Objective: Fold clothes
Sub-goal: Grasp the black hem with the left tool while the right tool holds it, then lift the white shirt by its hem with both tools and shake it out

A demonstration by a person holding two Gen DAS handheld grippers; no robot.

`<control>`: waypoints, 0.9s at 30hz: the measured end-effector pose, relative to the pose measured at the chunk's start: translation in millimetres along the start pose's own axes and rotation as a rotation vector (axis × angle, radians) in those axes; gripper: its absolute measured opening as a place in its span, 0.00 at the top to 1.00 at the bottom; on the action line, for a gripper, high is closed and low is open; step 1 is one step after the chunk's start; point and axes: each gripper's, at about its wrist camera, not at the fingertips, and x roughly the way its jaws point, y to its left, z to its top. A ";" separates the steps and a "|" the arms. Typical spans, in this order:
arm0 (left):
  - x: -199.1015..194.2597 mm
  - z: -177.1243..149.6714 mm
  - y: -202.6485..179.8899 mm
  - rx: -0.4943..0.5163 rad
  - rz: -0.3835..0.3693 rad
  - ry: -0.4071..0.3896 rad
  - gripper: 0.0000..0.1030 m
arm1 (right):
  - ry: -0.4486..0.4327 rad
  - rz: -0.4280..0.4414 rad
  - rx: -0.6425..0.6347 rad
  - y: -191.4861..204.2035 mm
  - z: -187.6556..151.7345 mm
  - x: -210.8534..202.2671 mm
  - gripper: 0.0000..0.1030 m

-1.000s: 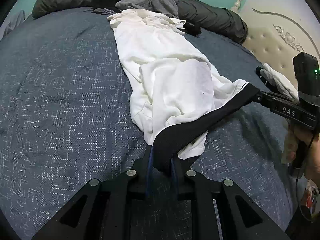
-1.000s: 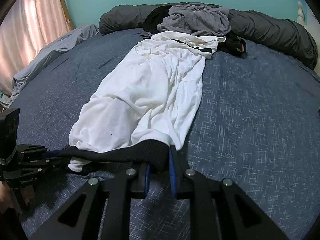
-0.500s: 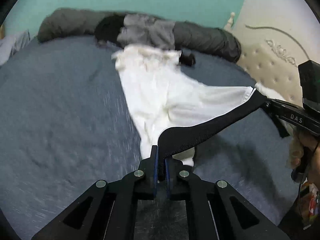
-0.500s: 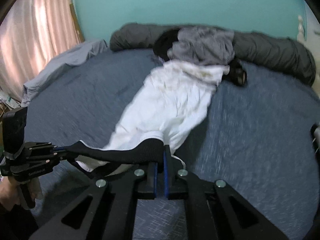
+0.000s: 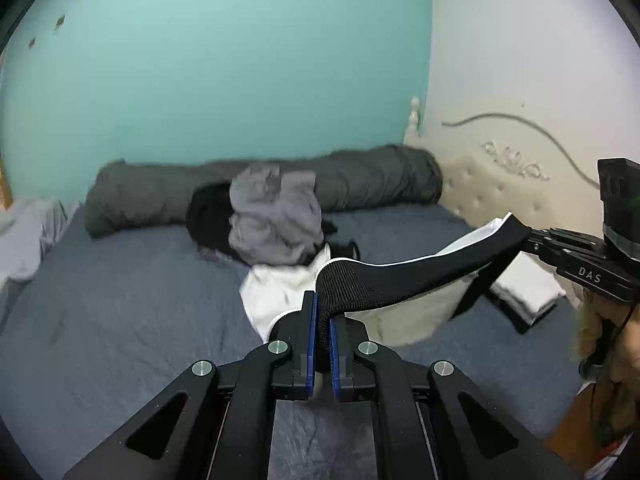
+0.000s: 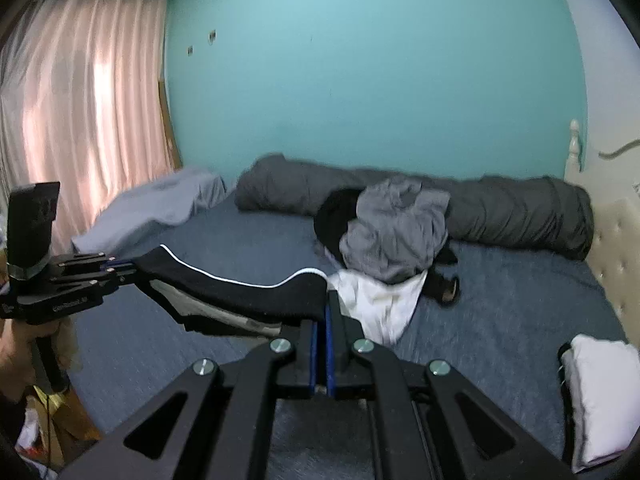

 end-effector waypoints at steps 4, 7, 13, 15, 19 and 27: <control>-32.0 48.7 -8.5 0.036 0.010 -0.043 0.95 | -0.047 -0.017 -0.016 9.6 40.1 -37.0 0.97; -61.3 79.0 -18.8 0.063 0.017 -0.088 0.95 | -0.087 -0.017 -0.013 14.0 65.5 -65.4 0.97; -118.2 128.0 -41.6 0.108 0.022 -0.163 0.95 | -0.169 -0.031 -0.036 24.5 110.8 -122.7 0.97; -136.4 141.6 -50.5 0.122 0.022 -0.187 0.95 | -0.192 -0.034 -0.035 26.0 124.6 -138.8 0.97; -172.0 164.4 -65.8 0.142 0.019 -0.231 0.95 | -0.236 -0.051 -0.053 32.3 150.4 -173.3 0.97; -235.9 191.3 -88.4 0.167 0.008 -0.303 0.95 | -0.309 -0.095 -0.111 52.2 191.9 -237.3 0.97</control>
